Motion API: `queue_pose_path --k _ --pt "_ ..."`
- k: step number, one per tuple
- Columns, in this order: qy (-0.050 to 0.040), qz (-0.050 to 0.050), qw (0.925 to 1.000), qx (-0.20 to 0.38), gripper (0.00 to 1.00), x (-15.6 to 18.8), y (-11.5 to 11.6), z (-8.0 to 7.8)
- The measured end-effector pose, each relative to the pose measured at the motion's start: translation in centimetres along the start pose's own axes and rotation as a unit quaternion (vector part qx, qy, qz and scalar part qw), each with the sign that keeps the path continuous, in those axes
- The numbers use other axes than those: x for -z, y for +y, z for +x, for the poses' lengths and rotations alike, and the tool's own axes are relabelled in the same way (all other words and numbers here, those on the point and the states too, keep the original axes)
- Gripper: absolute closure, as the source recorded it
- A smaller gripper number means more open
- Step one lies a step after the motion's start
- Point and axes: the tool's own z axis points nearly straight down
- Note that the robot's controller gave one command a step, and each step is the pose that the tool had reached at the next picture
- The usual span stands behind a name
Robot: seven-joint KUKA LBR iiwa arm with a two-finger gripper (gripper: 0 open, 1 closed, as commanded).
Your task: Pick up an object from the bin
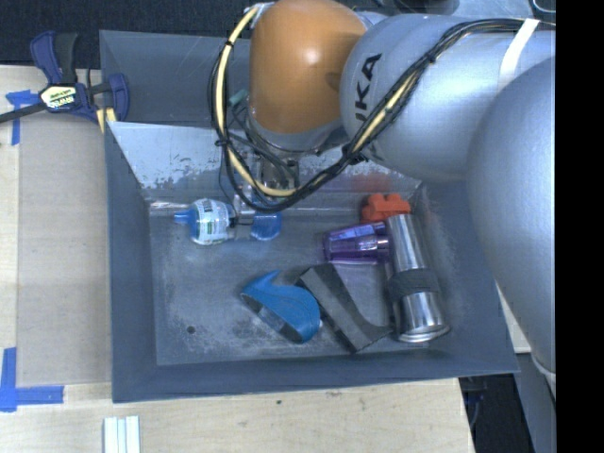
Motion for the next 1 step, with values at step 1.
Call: queue_pose_path --k 1 --pt "-0.0042 -0.001 1.0 -0.002 0.0 0.57 -0.1 -0.15"
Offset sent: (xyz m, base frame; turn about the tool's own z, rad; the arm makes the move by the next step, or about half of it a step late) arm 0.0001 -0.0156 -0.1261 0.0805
